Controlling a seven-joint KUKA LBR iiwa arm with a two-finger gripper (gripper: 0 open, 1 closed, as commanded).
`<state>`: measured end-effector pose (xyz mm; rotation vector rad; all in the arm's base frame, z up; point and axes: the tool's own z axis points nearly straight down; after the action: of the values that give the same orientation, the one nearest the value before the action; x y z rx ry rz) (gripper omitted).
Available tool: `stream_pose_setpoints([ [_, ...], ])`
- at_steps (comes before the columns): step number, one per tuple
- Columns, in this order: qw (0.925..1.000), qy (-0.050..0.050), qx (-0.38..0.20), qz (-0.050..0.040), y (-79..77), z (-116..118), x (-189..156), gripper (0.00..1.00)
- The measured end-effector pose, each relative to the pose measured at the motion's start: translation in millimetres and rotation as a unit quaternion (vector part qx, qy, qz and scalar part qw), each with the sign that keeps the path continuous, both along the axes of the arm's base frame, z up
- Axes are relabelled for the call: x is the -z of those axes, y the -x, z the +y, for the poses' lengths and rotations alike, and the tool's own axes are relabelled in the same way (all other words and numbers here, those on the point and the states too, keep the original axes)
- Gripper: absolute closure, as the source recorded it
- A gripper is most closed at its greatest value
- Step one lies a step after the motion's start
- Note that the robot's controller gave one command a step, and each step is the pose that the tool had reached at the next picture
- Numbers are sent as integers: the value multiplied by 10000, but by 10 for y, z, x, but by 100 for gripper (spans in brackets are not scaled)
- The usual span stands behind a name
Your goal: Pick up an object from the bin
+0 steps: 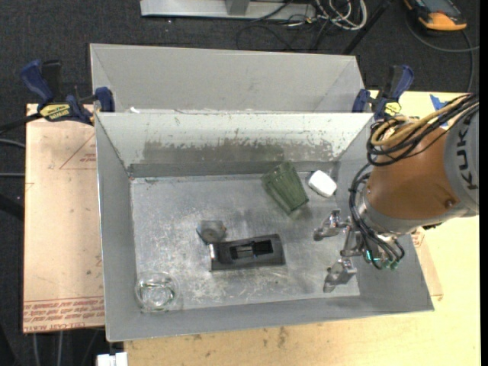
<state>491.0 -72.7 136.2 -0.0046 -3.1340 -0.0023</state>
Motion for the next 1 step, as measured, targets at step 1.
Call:
stream_pose_setpoints([
  [1, 10000, 4, -11, -36, -19, 2, -39, 0],
])
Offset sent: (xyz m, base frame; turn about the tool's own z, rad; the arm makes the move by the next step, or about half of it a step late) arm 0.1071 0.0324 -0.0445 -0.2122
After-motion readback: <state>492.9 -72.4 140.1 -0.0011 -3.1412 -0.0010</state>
